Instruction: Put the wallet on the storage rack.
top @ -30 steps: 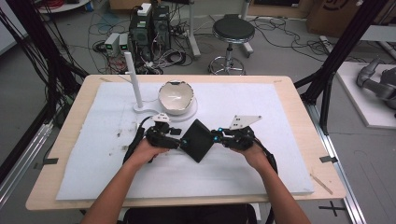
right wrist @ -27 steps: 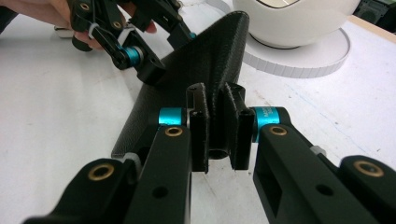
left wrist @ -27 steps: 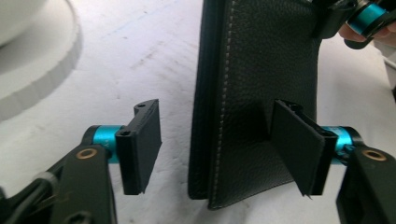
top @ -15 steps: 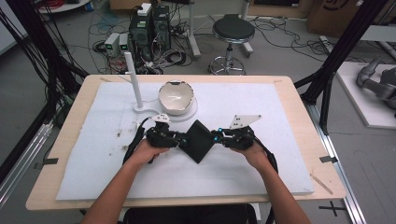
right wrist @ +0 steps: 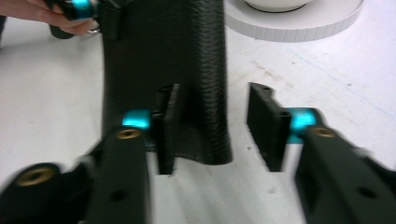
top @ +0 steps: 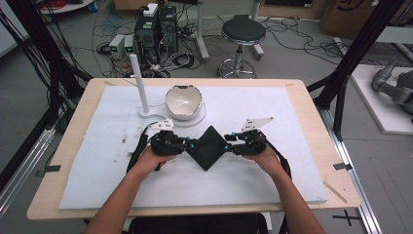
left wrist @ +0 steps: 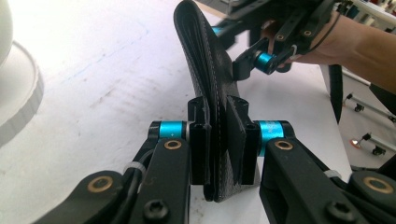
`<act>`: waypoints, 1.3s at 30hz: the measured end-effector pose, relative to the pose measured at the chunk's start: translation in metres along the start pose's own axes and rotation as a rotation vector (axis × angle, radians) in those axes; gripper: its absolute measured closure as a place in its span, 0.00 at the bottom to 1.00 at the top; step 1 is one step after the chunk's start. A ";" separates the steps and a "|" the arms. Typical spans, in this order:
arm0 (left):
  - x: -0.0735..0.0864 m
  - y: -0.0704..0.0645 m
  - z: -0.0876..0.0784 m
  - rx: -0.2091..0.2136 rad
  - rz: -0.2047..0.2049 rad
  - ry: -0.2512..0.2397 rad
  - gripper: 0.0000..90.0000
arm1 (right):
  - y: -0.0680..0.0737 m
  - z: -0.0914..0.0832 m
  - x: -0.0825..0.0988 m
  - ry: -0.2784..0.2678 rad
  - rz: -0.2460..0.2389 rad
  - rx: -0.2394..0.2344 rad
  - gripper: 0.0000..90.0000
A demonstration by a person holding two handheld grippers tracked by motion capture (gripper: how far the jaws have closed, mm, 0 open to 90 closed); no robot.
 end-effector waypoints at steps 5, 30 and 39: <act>-0.001 -0.003 -0.001 0.028 0.010 -0.013 0.88 | -0.005 0.002 0.000 -0.009 0.016 -0.045 0.47; 0.007 0.001 0.002 -0.023 -0.006 0.035 0.77 | 0.013 -0.012 -0.017 -0.067 -0.178 -0.144 0.87; 0.006 -0.009 -0.001 0.034 0.067 0.008 0.86 | -0.001 -0.011 -0.020 -0.079 -0.038 -0.108 0.48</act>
Point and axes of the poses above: each handheld gripper's, and its own axes: z roughly forward along the jaws, x roughly out of its underside, y roughly to its left, the point moved 6 cm from there along z, roughly forward along the jaws, and after that the axes turned 1 degree about -y, right-handed, at the moved point
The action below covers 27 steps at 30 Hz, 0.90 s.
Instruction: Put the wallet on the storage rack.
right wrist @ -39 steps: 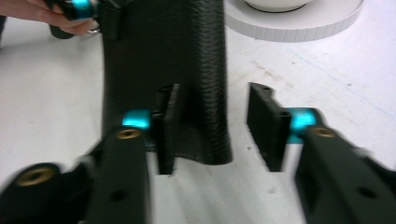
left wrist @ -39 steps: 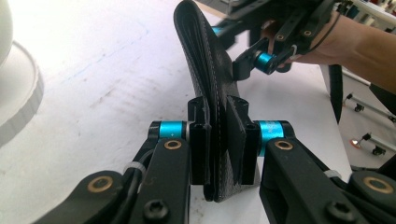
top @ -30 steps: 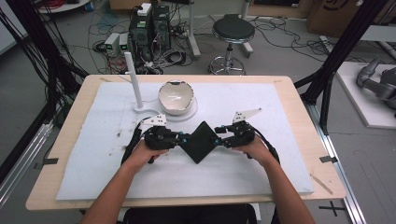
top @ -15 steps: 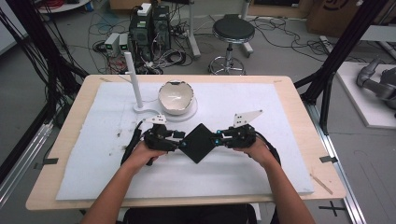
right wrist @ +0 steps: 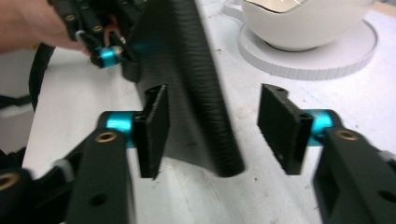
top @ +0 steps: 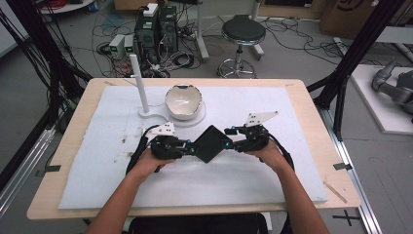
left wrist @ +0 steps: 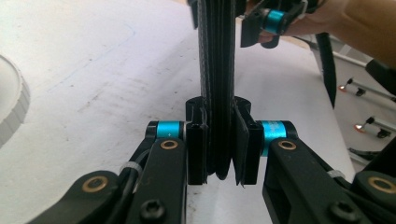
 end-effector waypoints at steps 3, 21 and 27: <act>0.000 -0.002 -0.001 0.021 -0.001 -0.007 0.86 | -0.005 0.000 0.001 -0.009 0.037 -0.021 0.40; -0.006 0.019 -0.037 -0.142 -0.177 -0.102 0.47 | 0.014 0.006 -0.028 -0.008 -0.161 -0.061 0.87; -0.007 0.032 -0.089 -0.326 -0.185 -0.170 0.39 | 0.003 0.004 -0.055 -0.036 -0.236 0.036 0.87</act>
Point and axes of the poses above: each handheld gripper's, and its own axes: z roughly forward along the jaws, x roughly out of its underside, y roughly to its left, the point moved 6 cm from there along z, roughly forward along the jaws, and after that the axes turned 1 degree about -y, right-handed, at the moved point
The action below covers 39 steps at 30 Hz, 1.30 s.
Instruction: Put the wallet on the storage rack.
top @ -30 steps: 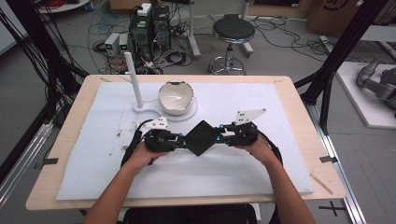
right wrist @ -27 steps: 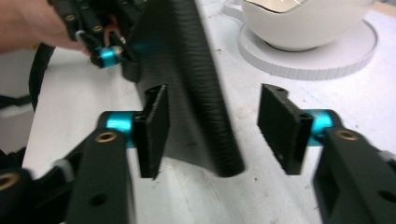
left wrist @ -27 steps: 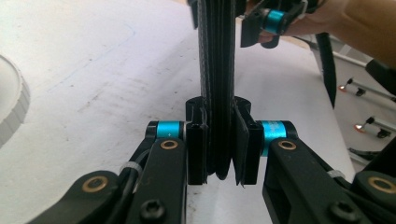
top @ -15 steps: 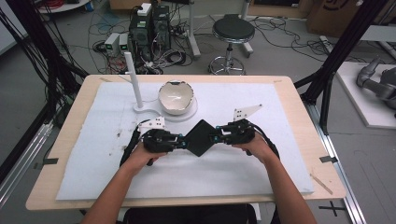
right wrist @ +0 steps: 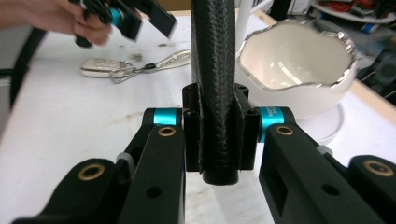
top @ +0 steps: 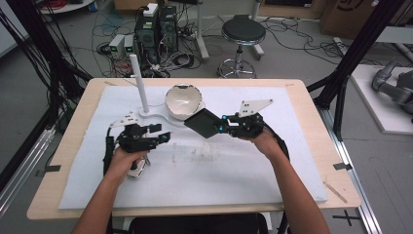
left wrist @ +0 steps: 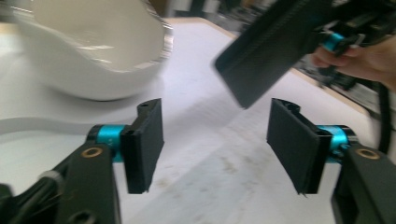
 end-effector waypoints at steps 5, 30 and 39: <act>-0.006 0.017 -0.034 -0.094 0.024 -0.052 0.37 | -0.011 0.002 -0.016 -0.007 -0.045 0.035 0.87; 0.011 0.054 -0.064 -0.166 -0.120 -0.133 0.38 | -0.056 0.039 -0.071 0.047 -0.178 0.133 0.87; 0.013 0.057 -0.065 -0.164 -0.135 -0.134 0.38 | -0.062 0.058 -0.069 0.079 -0.236 0.155 0.87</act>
Point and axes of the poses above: each handheld gripper's, and its own axes: z roughly forward along the jaws, x roughly out of its underside, y roughly to its left, the point moved 6 cm from there along z, roughly forward along the jaws, and after that the axes turned 1 degree about -y, right-handed, at the moved point
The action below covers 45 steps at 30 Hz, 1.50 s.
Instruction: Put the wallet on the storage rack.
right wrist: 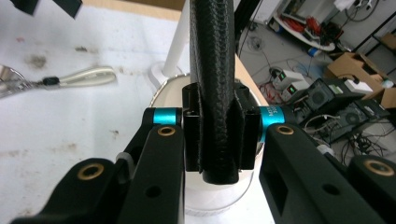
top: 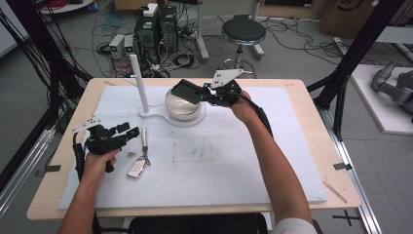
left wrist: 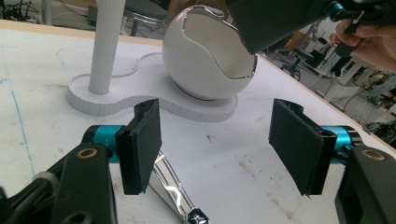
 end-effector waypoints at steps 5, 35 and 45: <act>0.001 0.001 0.000 0.000 -0.005 0.000 0.38 | 0.001 0.009 0.004 0.031 -0.023 0.013 0.87; 0.004 0.002 0.000 -0.003 -0.024 0.009 0.38 | 0.013 0.048 0.011 0.135 -0.128 0.140 0.74; 0.005 0.002 0.001 -0.004 -0.027 0.012 0.38 | 0.016 0.042 0.011 0.146 -0.212 0.115 0.91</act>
Point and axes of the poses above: each handheld gripper's, and its own axes: z roughly forward along the jaws, x roughly out of its underside, y roughly to its left, the point moved 6 cm from there along z, roughly forward along the jaws, and after that the axes turned 1 degree about -y, right-handed, at the moved point
